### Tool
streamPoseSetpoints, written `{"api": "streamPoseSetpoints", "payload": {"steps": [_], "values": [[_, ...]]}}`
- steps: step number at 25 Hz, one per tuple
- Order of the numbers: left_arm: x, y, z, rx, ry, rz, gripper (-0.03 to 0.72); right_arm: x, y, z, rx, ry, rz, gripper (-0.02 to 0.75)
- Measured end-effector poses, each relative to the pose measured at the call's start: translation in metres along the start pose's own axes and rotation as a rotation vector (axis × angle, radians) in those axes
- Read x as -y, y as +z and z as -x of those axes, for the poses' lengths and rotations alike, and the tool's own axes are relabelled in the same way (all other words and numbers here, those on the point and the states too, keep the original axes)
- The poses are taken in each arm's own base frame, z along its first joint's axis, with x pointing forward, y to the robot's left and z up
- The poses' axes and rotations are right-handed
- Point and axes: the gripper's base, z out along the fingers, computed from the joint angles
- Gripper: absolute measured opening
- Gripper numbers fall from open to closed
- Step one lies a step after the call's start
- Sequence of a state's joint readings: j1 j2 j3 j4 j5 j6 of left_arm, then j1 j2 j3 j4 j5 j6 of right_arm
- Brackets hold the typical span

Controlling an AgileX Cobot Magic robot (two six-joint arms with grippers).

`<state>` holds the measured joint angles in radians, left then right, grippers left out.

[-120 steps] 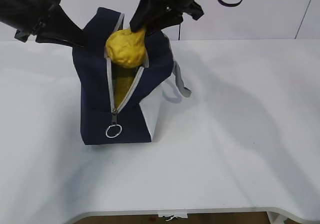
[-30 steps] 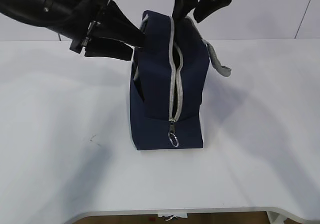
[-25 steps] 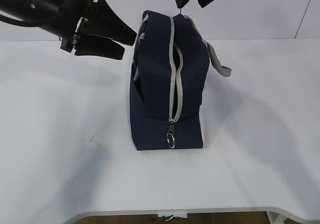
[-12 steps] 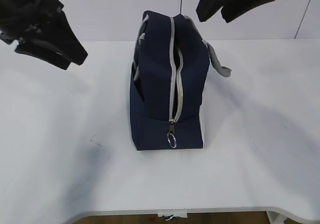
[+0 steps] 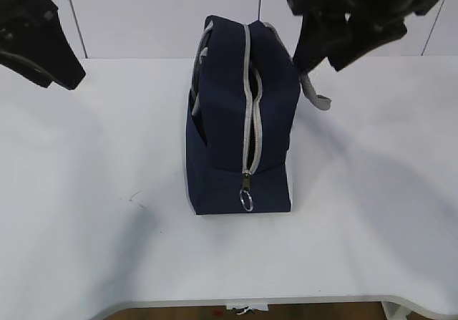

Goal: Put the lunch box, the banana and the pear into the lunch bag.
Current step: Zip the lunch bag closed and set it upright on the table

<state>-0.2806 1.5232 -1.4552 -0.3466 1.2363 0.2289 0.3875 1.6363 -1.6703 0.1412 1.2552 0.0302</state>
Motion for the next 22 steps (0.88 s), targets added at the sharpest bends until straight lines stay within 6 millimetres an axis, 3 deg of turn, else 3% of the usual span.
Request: {"api": "streamPoseSetpoints", "payload": {"steps": [4, 15, 22], "values": [[0.000, -0.001, 0.000, 0.000, 0.000, 0.000, 0.354, -0.012, 0.017, -0.019, 0.003, -0.044, -0.003, 0.372], [0.000, -0.001, 0.000, 0.000, -0.001, 0.001, 0.347, -0.038, 0.040, -0.081, 0.345, -0.170, 0.053, 0.363], [0.000, -0.001, 0.000, 0.000, -0.001, 0.002, 0.347, -0.043, 0.082, -0.122, 0.572, -0.232, 0.103, 0.361]]}}
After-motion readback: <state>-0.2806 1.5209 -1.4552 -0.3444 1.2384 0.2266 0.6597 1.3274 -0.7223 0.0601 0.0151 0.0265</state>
